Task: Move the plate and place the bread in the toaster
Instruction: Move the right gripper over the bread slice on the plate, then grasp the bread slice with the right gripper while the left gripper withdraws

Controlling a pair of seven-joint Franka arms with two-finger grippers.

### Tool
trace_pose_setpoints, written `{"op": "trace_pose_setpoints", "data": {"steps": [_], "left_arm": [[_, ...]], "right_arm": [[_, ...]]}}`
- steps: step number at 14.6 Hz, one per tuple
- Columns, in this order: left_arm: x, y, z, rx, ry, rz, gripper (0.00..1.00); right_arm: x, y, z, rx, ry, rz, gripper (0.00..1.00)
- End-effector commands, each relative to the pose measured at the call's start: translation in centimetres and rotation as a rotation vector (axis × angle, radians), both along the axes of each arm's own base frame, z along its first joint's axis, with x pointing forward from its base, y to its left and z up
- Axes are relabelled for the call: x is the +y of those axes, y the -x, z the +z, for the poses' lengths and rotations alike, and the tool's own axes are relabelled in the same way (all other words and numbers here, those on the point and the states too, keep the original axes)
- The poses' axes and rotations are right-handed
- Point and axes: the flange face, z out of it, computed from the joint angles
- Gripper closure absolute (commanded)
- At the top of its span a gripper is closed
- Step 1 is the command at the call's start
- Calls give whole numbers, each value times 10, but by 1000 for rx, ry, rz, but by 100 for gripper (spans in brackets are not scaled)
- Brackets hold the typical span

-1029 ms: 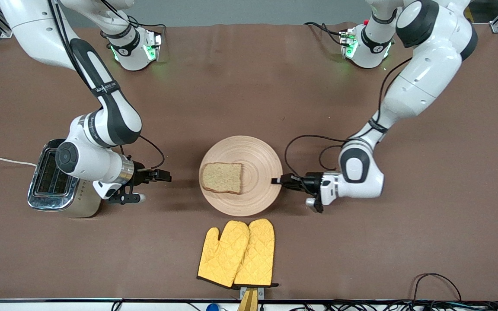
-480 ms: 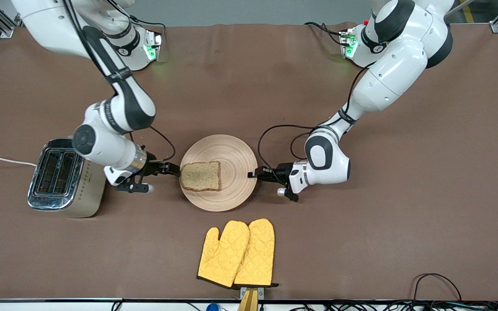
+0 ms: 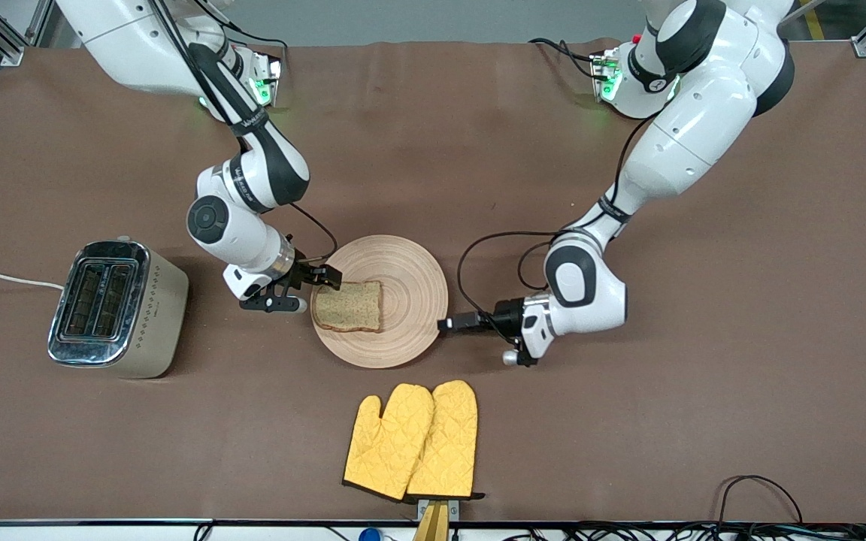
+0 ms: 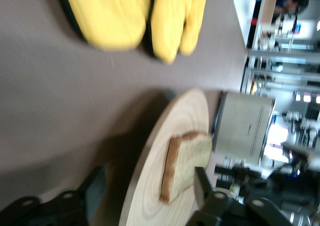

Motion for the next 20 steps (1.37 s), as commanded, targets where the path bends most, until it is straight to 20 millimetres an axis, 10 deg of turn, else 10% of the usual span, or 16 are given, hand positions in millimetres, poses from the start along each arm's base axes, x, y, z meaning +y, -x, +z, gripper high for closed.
{"op": "trace_pose_setpoints", "data": {"steps": [1,11,20], "left_arm": [[39,-27,34,28,-72,92,0],[96,-71,190,141,-464,273,0],[210,-33,344,6,-1074,100,0]], "right_arm": [[-9,-1,15,-1,30,-20,27],[-1,-25,7,-11,57,-2,42],[14,-26,-14,-19,102,43,52]]}}
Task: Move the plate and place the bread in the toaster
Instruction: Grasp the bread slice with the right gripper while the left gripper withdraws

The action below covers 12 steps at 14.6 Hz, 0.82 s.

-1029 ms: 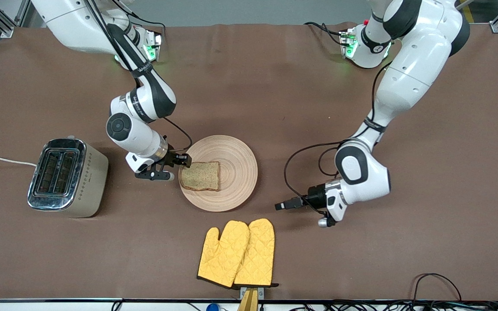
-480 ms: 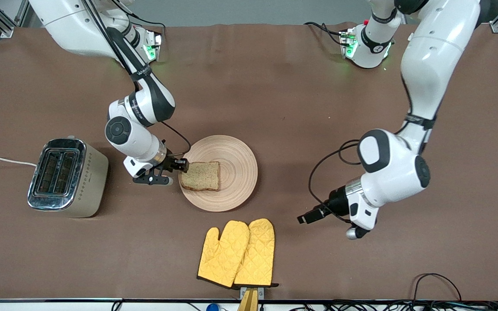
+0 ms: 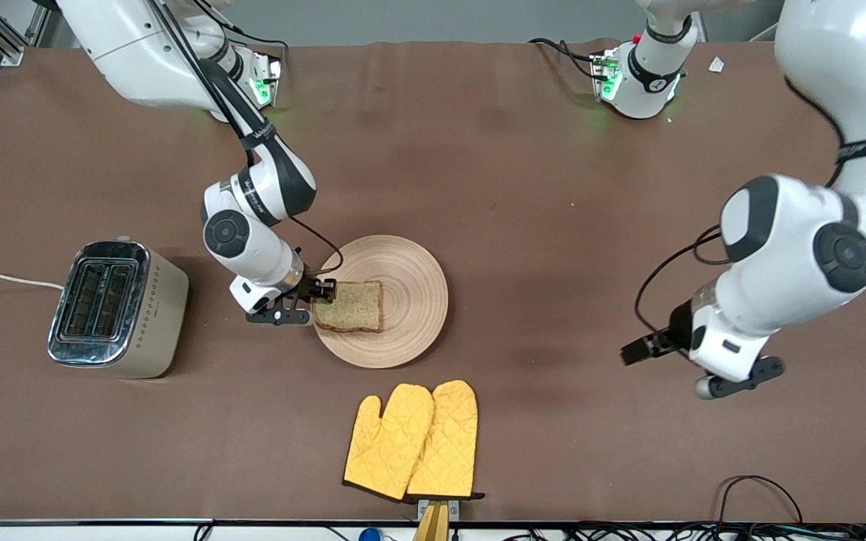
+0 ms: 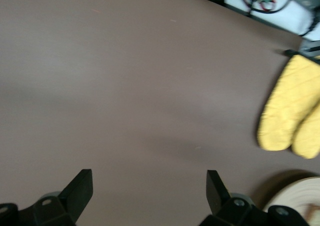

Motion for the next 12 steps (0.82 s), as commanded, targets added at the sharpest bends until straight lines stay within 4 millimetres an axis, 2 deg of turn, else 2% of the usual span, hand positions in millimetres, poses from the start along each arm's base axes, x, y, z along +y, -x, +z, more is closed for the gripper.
{"op": "trace_pose_setpoints", "data": {"steps": [1,3,6,9,12], "left_arm": [[32,24,49,5,-107,-43,0],[54,45,90,9,-132,-64,0],[66,73,139,4,-163,-106,0],[79,88,165,-13,-178,-142,0],[97,99,178,-16,-134,-144,0]], "right_arm": [[2,-3,-3,-6,23,0,56],[-2,-4,-4,-11,35,7,63],[-3,-5,-4,-16,42,12,78],[-3,-5,-4,-16,42,12,97],[-4,-9,1,-15,41,6,100]]}}
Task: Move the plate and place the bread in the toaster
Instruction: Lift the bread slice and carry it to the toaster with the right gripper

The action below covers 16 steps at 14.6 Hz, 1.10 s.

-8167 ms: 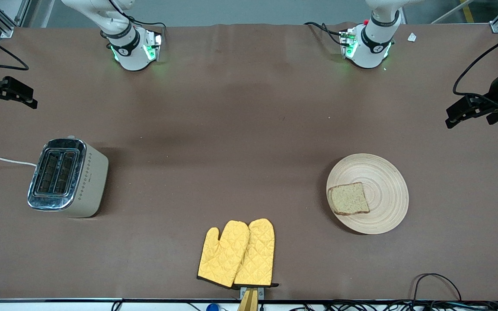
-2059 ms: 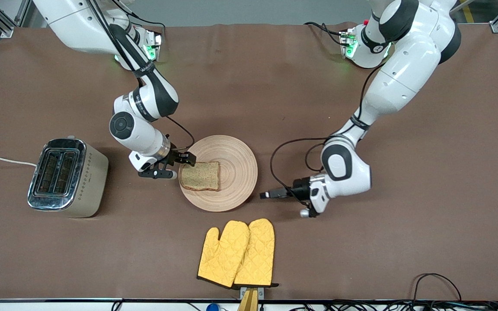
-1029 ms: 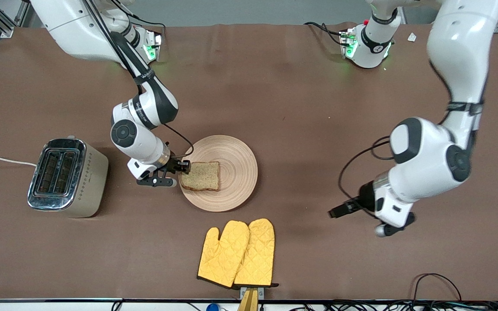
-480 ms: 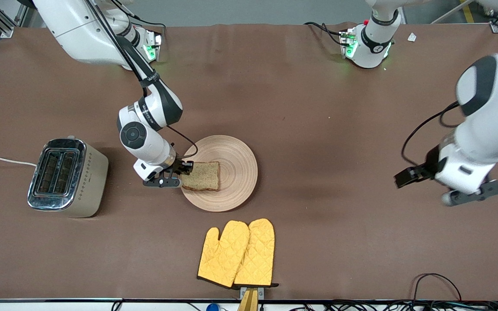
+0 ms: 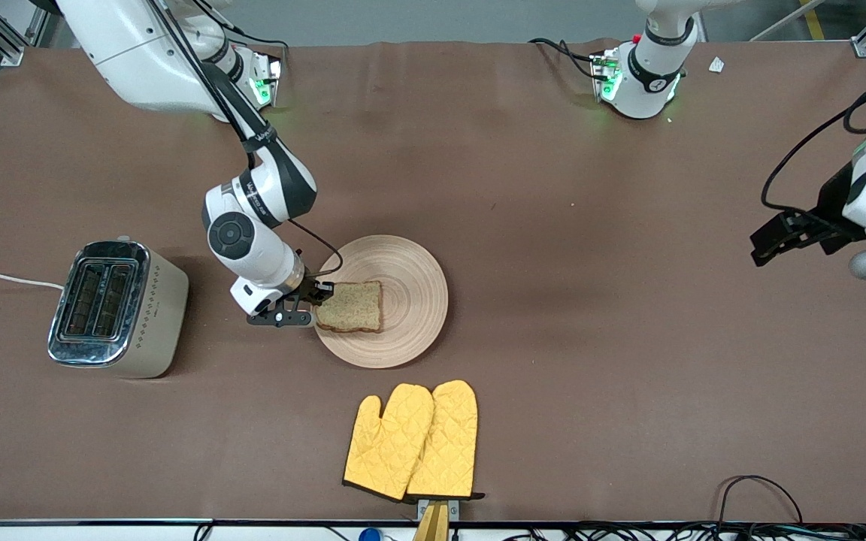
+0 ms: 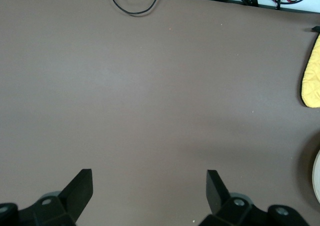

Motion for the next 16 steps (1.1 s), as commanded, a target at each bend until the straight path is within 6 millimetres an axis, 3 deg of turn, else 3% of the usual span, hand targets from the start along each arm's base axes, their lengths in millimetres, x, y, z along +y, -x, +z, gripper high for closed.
{"op": "trace_pose_setpoints", "data": {"steps": [1,2,4,7,10,16], "left_arm": [[22,12,9,1,17,-36,0],[32,11,12,-4,12,-66,0],[45,12,11,16,9,-69,0],[46,27,24,32,-1,-65,0],[43,34,23,44,-7,-65,0],[36,49,21,54,2,-67,0]], "right_arm": [[1,-9,8,9,24,-26,100],[4,-13,18,39,42,-36,100],[3,-29,61,115,95,-37,100],[-12,-46,116,164,225,-35,100],[-28,-43,164,191,327,-44,100],[-101,-37,228,156,618,-69,100]]}}
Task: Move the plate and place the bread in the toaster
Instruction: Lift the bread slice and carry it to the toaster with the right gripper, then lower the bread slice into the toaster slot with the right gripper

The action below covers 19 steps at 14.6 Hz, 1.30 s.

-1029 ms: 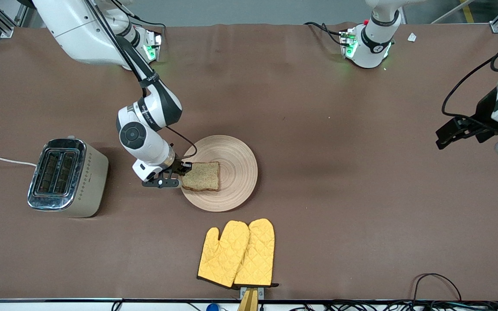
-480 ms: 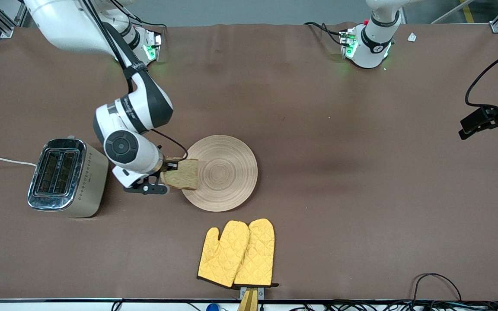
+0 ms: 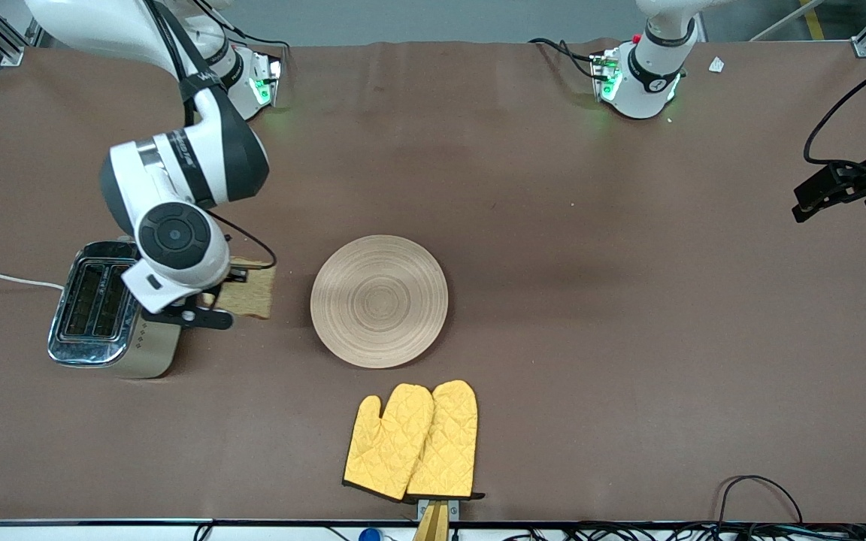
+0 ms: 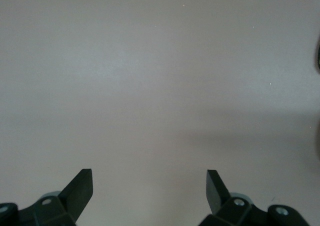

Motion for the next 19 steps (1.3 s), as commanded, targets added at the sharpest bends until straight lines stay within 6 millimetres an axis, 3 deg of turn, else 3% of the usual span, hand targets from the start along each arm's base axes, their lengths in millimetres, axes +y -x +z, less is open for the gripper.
{"op": "trace_pose_setpoints", "data": {"steps": [1,3,6,12,19], "left_arm": [[-4,18,3,0,18,-4,0],[-6,23,3,-11,15,-4,0],[-9,28,6,-15,9,-7,0],[-14,29,9,-24,11,-17,0],[-15,25,8,-34,32,-16,0]], "right_arm": [[-36,5,33,-22,105,35,100],[-70,0,50,-19,168,82,100],[-113,-8,50,19,187,103,100],[-143,-15,38,14,282,110,100],[-164,-18,32,2,292,97,100]]}}
